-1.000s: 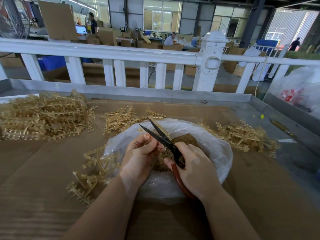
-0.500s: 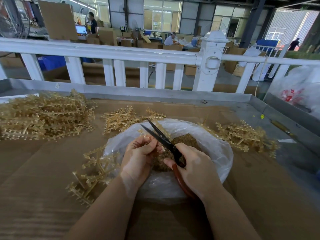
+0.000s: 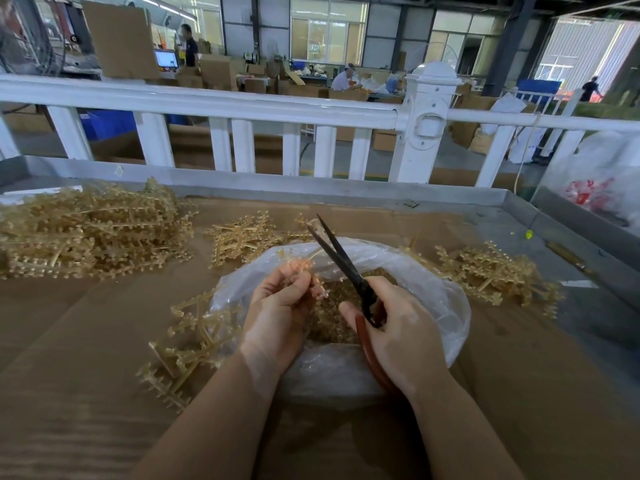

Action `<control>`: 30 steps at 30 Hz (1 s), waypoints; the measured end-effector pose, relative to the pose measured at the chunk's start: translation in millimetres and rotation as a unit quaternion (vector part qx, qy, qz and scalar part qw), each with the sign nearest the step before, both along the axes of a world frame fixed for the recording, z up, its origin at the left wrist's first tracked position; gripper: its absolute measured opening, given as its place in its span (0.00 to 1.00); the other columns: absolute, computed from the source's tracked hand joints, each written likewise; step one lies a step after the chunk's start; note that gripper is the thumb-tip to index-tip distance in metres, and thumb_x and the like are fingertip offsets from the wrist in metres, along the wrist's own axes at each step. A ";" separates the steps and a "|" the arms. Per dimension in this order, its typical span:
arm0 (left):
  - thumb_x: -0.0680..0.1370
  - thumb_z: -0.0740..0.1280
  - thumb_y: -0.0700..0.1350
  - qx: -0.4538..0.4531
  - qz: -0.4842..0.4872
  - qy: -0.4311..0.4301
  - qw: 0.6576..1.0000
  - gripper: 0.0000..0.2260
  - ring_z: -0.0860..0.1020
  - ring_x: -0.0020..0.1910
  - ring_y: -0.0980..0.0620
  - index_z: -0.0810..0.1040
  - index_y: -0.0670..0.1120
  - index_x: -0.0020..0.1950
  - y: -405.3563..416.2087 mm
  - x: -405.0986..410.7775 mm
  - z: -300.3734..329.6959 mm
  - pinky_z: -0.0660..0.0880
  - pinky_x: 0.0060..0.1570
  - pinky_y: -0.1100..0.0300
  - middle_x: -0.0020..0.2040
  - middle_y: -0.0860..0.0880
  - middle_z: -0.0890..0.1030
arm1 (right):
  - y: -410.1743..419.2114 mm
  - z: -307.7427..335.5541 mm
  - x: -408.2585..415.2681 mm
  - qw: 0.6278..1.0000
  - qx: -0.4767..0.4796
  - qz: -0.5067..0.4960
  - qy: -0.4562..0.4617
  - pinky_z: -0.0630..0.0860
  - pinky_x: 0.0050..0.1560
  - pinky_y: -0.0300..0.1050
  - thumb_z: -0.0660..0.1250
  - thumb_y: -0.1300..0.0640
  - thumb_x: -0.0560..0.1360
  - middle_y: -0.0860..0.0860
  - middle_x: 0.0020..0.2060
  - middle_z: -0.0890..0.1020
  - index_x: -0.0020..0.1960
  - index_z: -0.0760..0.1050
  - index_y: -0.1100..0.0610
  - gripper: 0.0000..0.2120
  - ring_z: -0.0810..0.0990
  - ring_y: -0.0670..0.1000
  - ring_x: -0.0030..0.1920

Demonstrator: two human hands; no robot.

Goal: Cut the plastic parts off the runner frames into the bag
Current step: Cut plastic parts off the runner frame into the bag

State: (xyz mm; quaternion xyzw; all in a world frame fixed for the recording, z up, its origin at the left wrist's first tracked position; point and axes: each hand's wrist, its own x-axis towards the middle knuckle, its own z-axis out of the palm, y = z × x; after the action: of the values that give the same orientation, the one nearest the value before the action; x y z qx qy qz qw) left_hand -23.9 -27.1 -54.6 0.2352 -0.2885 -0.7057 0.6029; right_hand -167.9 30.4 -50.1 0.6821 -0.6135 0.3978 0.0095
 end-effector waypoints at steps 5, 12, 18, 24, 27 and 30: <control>0.68 0.65 0.35 0.002 -0.005 -0.005 1.000 0.04 0.76 0.30 0.55 0.75 0.41 0.40 2.3 1.3 2.0 0.77 0.32 0.65 0.32 0.48 0.78 | 0.3 -3.1 1.0 0.999 0.020 0.012 0.036 0.66 0.47 0.36 0.63 0.40 0.73 0.43 0.44 0.77 0.55 0.75 0.48 0.16 0.73 0.44 0.48; 0.76 0.59 0.31 0.005 -0.009 -0.024 1.000 0.10 0.76 0.30 0.53 0.75 0.41 0.38 3.9 0.9 4.9 0.77 0.33 0.63 0.30 0.47 0.77 | 1.5 -2.6 2.8 0.999 -0.012 0.015 0.045 0.70 0.51 0.38 0.59 0.38 0.73 0.46 0.45 0.79 0.55 0.77 0.52 0.21 0.76 0.48 0.49; 0.77 0.57 0.30 0.011 -0.008 -0.040 0.999 0.12 0.74 0.36 0.48 0.75 0.40 0.39 3.9 0.6 5.4 0.72 0.43 0.56 0.35 0.43 0.75 | 1.6 -2.4 3.3 0.998 0.014 0.012 0.064 0.70 0.52 0.39 0.60 0.39 0.73 0.47 0.46 0.80 0.56 0.77 0.52 0.21 0.77 0.49 0.50; 0.77 0.57 0.29 0.017 -0.014 -0.052 0.998 0.10 0.74 0.35 0.49 0.73 0.39 0.40 4.8 -0.6 5.6 0.74 0.41 0.58 0.33 0.44 0.75 | 0.3 -3.3 1.8 0.997 0.042 0.016 0.065 0.69 0.49 0.38 0.61 0.39 0.73 0.46 0.47 0.79 0.57 0.75 0.50 0.19 0.75 0.48 0.50; 0.77 0.57 0.29 0.019 -0.008 -0.063 0.998 0.11 0.74 0.32 0.50 0.73 0.40 0.39 4.7 -1.1 5.8 0.76 0.36 0.61 0.31 0.45 0.76 | 0.0 -3.4 1.2 0.997 0.038 0.022 0.064 0.69 0.48 0.38 0.65 0.42 0.73 0.46 0.46 0.80 0.56 0.76 0.50 0.16 0.75 0.47 0.49; 0.76 0.58 0.28 0.007 -0.013 -0.068 0.998 0.12 0.76 0.30 0.52 0.73 0.41 0.36 5.3 -0.9 5.2 0.77 0.34 0.62 0.29 0.47 0.77 | 0.4 -2.7 1.2 0.997 0.034 0.030 0.059 0.69 0.48 0.37 0.66 0.42 0.73 0.46 0.46 0.80 0.55 0.76 0.51 0.16 0.76 0.47 0.49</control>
State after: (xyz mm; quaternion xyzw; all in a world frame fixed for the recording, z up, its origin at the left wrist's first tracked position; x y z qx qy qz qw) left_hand -24.7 -21.8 -49.5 0.2832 -0.3272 -0.6974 0.5712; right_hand -166.7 30.8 -52.8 0.7224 -0.6044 0.3358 0.0108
